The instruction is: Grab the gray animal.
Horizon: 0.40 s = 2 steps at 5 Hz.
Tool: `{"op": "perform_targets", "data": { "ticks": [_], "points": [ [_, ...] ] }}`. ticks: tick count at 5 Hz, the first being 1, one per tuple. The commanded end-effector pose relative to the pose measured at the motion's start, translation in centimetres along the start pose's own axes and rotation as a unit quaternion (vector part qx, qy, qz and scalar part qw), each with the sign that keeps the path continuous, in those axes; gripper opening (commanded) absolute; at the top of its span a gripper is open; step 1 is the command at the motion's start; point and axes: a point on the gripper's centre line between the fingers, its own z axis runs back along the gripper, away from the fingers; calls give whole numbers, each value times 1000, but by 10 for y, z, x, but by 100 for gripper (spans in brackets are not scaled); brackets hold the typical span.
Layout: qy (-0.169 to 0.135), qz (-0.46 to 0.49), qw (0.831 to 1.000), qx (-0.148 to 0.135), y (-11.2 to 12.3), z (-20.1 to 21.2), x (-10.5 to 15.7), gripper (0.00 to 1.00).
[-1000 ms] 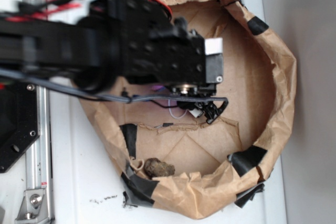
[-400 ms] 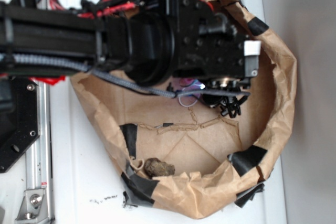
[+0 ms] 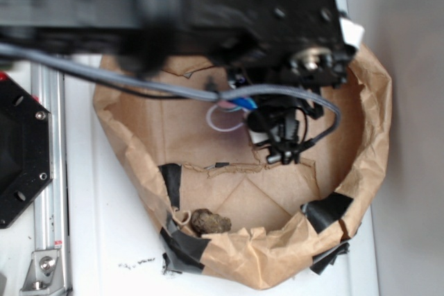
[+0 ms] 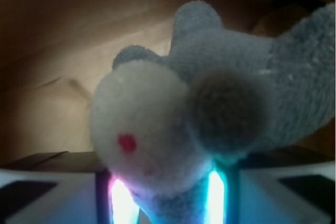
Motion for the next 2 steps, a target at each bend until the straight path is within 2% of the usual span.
{"op": "perform_targets", "data": {
  "ticks": [1,2],
  "points": [
    [-17,21,1000,-5,8,65,-30,26],
    [-23,-14,1000,10,5,65,-34,0]
  ]
}}
